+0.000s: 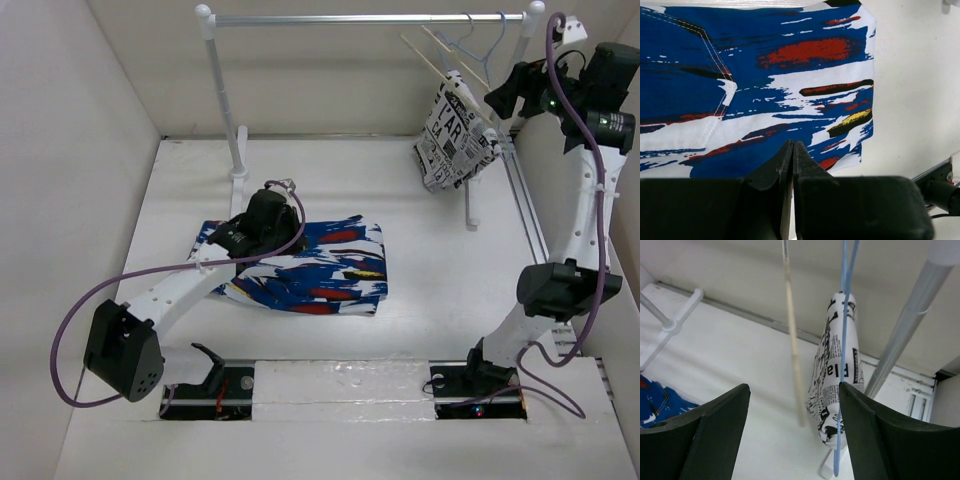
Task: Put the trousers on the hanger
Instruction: Pick up the hanger from the clothesline.
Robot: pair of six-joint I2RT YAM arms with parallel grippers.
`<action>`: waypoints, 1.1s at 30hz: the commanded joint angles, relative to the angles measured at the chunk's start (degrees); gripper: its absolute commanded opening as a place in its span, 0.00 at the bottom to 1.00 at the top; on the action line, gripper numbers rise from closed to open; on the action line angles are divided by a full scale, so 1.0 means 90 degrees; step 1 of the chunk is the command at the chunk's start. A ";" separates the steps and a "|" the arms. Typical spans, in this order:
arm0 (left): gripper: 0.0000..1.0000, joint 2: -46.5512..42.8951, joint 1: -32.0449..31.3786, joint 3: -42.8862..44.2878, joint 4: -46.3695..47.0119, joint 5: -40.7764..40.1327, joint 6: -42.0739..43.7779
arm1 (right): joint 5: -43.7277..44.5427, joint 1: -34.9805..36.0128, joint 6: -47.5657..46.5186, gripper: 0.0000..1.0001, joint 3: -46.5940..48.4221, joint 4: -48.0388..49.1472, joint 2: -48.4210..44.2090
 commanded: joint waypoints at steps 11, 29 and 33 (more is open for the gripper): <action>0.03 0.0059 -0.0033 -0.0081 0.0134 0.0177 0.0072 | -0.0451 0.0006 -0.0002 0.79 0.0243 0.0276 0.0167; 0.07 -0.0019 -0.0033 -0.0257 0.0105 0.0147 -0.0036 | 0.1129 0.1959 0.1326 0.92 -0.1321 0.2162 -0.0822; 0.07 -0.0087 -0.0033 -0.0257 -0.0002 0.0069 0.0003 | 0.2901 0.2224 0.1307 0.88 -0.1438 0.1938 -0.0879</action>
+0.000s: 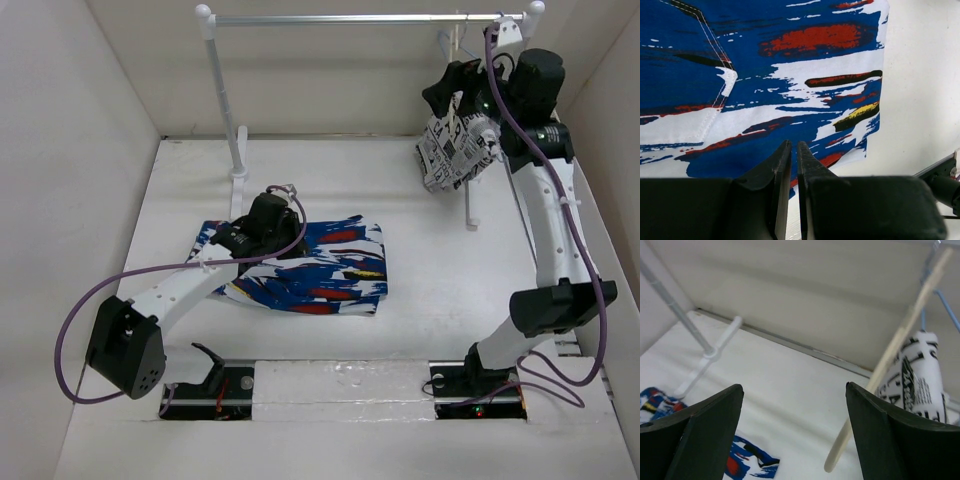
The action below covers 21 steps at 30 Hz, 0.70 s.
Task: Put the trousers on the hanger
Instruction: Pick up the hanger from the clothesline.
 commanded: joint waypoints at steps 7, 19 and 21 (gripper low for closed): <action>0.07 -0.0297 -0.0036 -0.0090 -0.0088 -0.0172 0.0091 | 0.2603 0.0258 0.0111 0.86 -0.0815 0.0511 -0.0341; 0.07 -0.0131 -0.0036 -0.0051 0.0010 -0.0114 0.0052 | 0.2330 -0.0025 0.0112 0.79 -0.0895 0.0501 0.0079; 0.07 -0.0141 -0.0036 -0.0051 -0.0010 -0.0124 0.0032 | 0.2204 -0.0026 0.0082 0.51 -0.0825 0.0579 0.0206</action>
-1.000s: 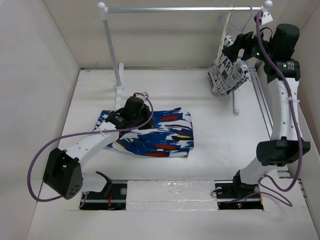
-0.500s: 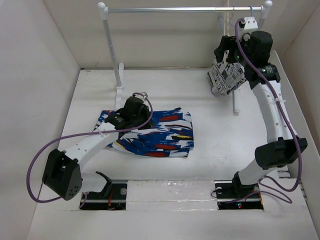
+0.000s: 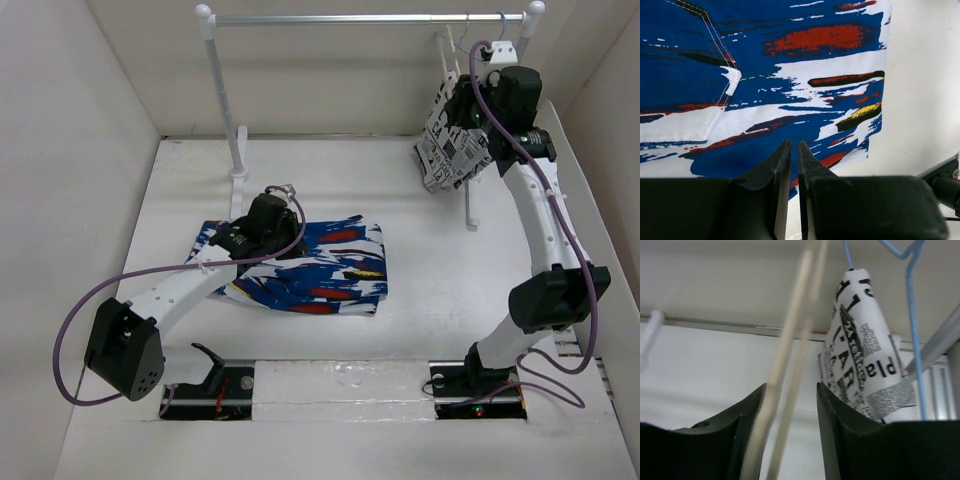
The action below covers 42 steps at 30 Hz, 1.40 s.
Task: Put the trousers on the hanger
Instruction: Pick up the hanger from the clothesline.
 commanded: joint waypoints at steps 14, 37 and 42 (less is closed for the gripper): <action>0.12 -0.0056 -0.0036 0.0330 -0.0149 -0.0261 -0.0080 | -0.0251 0.0060 0.0000 0.00 0.0331 0.1533 -0.0554; 0.45 0.0296 -0.0036 0.2878 -0.0081 0.0891 -0.0432 | -0.1070 -0.0008 -0.0313 0.00 -0.3312 0.3029 -0.2654; 0.52 0.0413 -0.0036 0.3288 0.0231 0.1271 -0.0675 | -0.1569 0.0050 -0.0897 0.00 -0.2941 0.2357 -0.2625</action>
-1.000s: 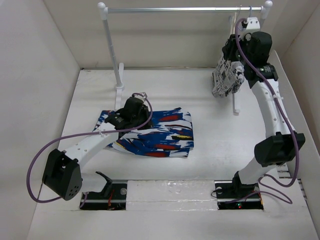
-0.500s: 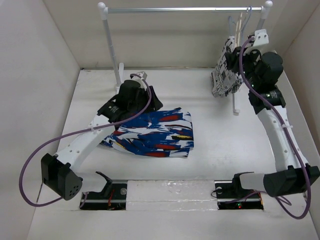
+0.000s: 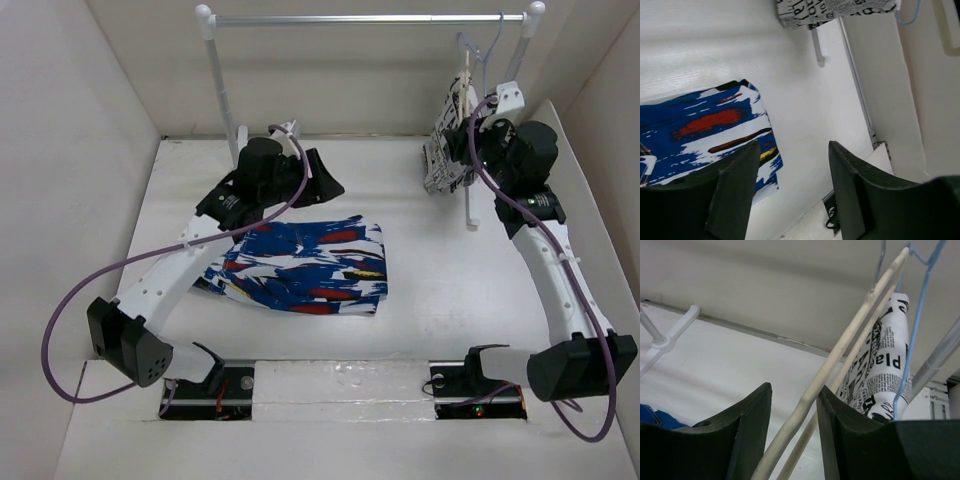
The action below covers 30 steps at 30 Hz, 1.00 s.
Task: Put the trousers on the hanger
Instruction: Pick up the hanger from the clothesline, then place the trousers on the hanger.
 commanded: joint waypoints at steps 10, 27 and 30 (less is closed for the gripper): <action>0.63 0.0817 -0.1067 0.1535 0.0889 0.0081 -0.0510 | 0.0278 0.1558 -0.0687 0.00 -0.1797 -0.1021 -0.1889; 0.61 0.2633 -0.1469 0.2112 0.0540 -0.0202 -0.1018 | 0.1996 0.3589 -0.0443 0.00 -0.2667 -0.1656 -0.2603; 0.57 0.2723 -0.1527 0.2006 0.0742 -0.0144 -0.1222 | 0.1968 0.3726 -0.0423 0.00 -0.2687 -0.1539 -0.2526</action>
